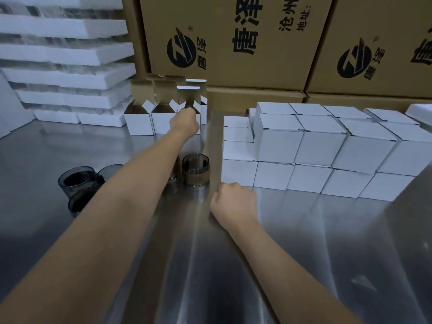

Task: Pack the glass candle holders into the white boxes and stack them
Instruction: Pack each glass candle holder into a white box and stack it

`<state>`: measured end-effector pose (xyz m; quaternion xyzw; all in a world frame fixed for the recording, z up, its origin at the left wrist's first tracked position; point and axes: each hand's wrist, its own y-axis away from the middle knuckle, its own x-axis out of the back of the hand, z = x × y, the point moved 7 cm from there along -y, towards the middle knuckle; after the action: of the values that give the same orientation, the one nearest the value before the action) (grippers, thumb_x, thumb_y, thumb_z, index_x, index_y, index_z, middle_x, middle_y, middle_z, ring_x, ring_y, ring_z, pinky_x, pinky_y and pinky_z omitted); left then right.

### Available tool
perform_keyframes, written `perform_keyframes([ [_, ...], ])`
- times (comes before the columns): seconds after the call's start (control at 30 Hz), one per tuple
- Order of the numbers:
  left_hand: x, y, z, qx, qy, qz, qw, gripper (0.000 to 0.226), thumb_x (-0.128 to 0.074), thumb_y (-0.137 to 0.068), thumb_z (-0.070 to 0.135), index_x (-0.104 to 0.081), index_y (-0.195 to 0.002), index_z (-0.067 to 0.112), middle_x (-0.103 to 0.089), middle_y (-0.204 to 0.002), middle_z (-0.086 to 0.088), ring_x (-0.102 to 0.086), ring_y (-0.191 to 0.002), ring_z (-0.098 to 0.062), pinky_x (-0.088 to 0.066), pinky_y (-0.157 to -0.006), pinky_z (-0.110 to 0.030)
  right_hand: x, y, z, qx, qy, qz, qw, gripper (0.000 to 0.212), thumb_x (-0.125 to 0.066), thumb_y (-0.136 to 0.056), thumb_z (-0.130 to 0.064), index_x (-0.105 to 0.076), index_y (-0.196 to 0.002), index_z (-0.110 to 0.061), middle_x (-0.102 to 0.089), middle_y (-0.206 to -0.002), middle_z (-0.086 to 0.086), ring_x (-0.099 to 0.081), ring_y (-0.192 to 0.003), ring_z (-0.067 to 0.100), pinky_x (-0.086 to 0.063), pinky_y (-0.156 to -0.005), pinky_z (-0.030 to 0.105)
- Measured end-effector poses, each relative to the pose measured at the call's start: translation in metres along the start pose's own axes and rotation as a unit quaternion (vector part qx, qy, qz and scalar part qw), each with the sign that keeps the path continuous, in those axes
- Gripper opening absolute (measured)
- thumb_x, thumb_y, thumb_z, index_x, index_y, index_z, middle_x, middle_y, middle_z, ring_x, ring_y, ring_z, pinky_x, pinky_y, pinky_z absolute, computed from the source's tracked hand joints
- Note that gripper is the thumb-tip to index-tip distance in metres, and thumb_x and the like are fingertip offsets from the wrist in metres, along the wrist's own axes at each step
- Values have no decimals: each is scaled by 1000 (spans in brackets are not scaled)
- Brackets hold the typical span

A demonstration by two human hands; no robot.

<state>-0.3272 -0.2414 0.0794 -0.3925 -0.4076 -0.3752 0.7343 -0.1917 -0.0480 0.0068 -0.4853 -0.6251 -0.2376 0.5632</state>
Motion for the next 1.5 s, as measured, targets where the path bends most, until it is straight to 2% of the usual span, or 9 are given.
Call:
perform_keyframes([
  [0.3, 4, -9, 17, -86, -133, 34, 987, 32, -49, -92, -6, -53, -122, 3, -49, -125, -17, -54, -107, -36, -44, -80, -41, 2, 0, -1, 4, -13, 10, 1000, 16, -40, -91, -21, -43, -76, -16, -65, -92, 12, -59, -86, 35, -26, -62, 32],
  [0.53, 76, 39, 30, -91, 33, 239, 966, 26, -47, -98, 8, -61, -119, 11, -59, -118, -9, -57, -105, -29, -47, -81, -41, 0, -2, 2, -19, -32, 5, 999, 19, -41, -91, -20, -44, -73, -13, -64, -89, 14, -59, -83, 34, -28, -65, 32],
  [0.63, 106, 100, 46, -119, 23, 362, 924, 23, -53, -97, 17, -69, -113, 16, -66, -104, -5, -53, -100, -28, -31, -82, -34, 5, -1, 1, -17, -62, 3, 998, 17, -44, -90, -19, -46, -74, -14, -64, -91, 17, -60, -85, 38, -32, -65, 33],
  [0.73, 114, 175, 66, -167, 56, 429, 886, 21, -57, -91, 11, -72, -103, 19, -64, -91, 1, -54, -91, -25, -22, -80, -29, 23, 7, 16, -64, -271, 74, 958, 19, -48, -87, -9, -56, -70, -9, -66, -79, 15, -59, -77, 34, -38, -62, 32],
  [0.87, 86, 248, 89, -238, 111, 414, 872, 23, -59, -82, 0, -71, -95, 15, -63, -87, -1, -52, -88, -22, -31, -88, -36, 47, 44, 67, -203, -528, 268, 780, 31, -45, -85, 5, -61, -65, -12, -58, -61, -5, -53, -65, 18, -41, -64, 29],
  [0.93, 67, 274, 97, -286, 121, 388, 868, 23, -61, -79, -3, -72, -93, 11, -64, -85, -4, -51, -87, -22, -34, -90, -38, 54, 60, 86, -227, -561, 309, 733, 35, -42, -86, 5, -58, -64, -18, -54, -59, -5, -50, -59, 15, -41, -59, 30],
  [1.17, 29, 313, 125, -460, 108, 250, 845, 26, -66, -71, -10, -73, -89, 7, -65, -85, -6, -52, -86, -24, -39, -82, -33, 69, 88, 142, -246, -518, 292, 766, 36, -39, -89, 0, -59, -68, -20, -60, -65, -5, -53, -64, 11, -43, -61, 16],
  [1.33, 27, 309, 115, -418, 170, 217, 866, 18, -64, -86, -1, -72, -102, 6, -65, -101, -7, -52, -99, -22, -42, -86, -31, 69, 86, 138, -238, -520, 267, 776, 34, -39, -91, 0, -61, -73, -19, -61, -72, 1, -52, -65, 12, -43, -63, 19],
  [1.5, 28, 291, 89, -242, 330, 195, 891, 20, -61, -93, 20, -65, -110, 11, -50, -116, 3, -43, -113, -7, -33, -98, -12, 71, 85, 118, -195, -540, 265, 775, 23, -41, -96, -6, -62, -97, -16, -63, -96, 3, -56, -81, 16, -47, -72, 23],
])
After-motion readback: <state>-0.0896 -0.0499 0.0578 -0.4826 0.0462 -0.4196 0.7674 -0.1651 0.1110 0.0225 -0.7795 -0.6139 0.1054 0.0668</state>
